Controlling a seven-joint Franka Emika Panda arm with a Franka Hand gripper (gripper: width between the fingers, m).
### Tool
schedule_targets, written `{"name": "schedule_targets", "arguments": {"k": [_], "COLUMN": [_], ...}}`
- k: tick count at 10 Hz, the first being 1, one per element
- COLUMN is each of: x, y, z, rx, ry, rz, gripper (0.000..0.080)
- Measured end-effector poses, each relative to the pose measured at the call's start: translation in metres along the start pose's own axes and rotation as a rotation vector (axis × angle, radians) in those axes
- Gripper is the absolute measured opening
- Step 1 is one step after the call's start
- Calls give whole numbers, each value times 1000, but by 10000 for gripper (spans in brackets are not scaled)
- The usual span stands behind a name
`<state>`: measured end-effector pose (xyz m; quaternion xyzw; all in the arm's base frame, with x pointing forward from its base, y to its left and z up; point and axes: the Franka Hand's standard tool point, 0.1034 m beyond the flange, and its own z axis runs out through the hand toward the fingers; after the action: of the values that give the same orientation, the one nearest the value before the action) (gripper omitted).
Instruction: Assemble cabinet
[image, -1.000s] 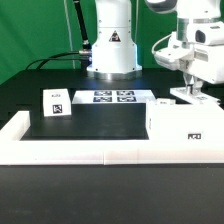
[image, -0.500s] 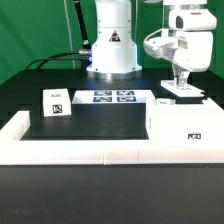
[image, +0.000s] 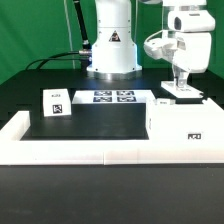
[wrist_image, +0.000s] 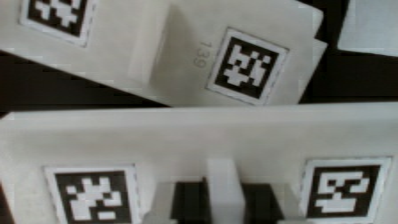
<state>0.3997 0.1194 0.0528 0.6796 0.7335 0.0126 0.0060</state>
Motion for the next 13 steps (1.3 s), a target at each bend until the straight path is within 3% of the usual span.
{"name": "schedule_targets", "arguments": {"k": [3,6,9,13], "x": [-10,-9,-9,-11], "y": [4,4,26,41], "z": [-2,0,-3,1], "rx": [6,10,-2,-7], "ry": [-12,-11,-12,-5], "rz": [24,22,24,9], "gripper": [69,69,69,69]}}
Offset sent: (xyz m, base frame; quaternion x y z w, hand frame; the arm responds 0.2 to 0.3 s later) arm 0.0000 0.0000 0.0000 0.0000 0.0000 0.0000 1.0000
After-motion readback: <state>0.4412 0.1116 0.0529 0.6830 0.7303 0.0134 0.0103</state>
